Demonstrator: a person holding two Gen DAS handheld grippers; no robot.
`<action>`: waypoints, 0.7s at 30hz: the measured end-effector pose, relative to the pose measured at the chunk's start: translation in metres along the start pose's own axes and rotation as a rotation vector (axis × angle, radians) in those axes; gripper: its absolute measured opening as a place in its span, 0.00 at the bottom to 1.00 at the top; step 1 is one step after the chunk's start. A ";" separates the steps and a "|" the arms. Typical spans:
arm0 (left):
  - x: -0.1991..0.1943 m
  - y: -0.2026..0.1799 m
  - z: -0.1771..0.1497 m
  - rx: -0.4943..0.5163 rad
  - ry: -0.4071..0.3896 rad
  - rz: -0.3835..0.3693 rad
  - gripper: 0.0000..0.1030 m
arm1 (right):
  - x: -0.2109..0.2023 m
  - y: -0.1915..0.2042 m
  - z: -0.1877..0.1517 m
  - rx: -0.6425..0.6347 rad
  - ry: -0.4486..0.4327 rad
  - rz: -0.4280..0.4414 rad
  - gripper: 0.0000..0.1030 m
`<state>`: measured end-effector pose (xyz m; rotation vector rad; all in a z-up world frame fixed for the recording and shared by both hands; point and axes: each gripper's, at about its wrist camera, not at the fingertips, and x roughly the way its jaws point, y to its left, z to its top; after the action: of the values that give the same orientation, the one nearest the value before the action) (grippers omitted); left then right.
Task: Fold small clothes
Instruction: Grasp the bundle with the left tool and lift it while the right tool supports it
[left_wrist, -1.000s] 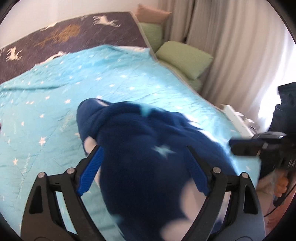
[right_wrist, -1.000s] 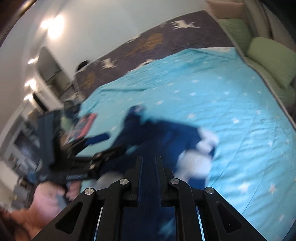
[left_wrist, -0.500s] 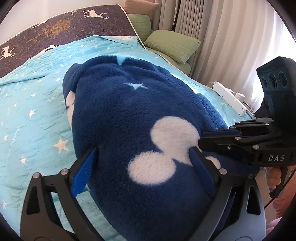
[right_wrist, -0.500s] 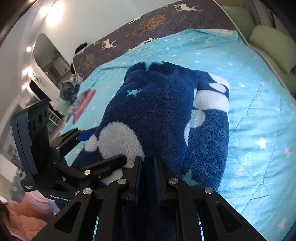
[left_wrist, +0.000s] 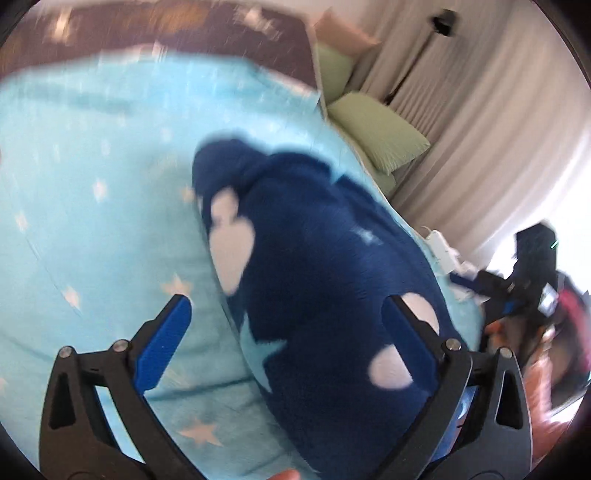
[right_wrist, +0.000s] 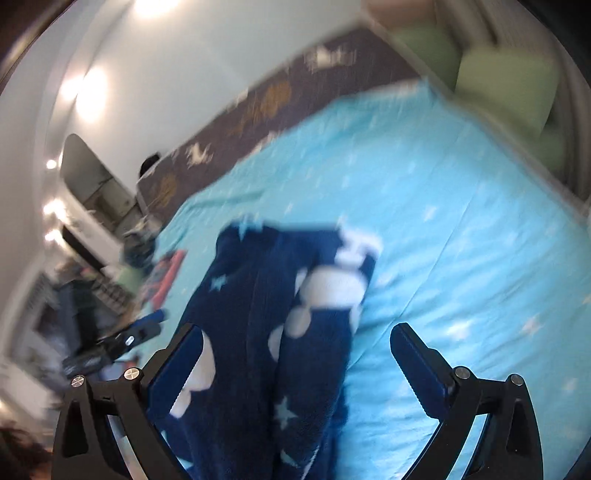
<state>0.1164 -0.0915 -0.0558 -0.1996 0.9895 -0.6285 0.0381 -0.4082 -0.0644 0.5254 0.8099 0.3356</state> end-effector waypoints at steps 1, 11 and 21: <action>0.009 0.006 0.000 -0.037 0.032 -0.022 0.99 | 0.015 -0.006 0.002 0.024 0.063 0.019 1.00; 0.058 0.035 0.011 -0.170 0.114 -0.223 1.00 | 0.099 -0.047 0.018 0.160 0.305 0.196 1.00; 0.098 0.040 0.012 -0.196 0.169 -0.379 1.00 | 0.138 -0.061 0.035 0.172 0.352 0.370 1.00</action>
<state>0.1810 -0.1170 -0.1365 -0.5229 1.1893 -0.9047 0.1595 -0.4039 -0.1614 0.7934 1.0886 0.7179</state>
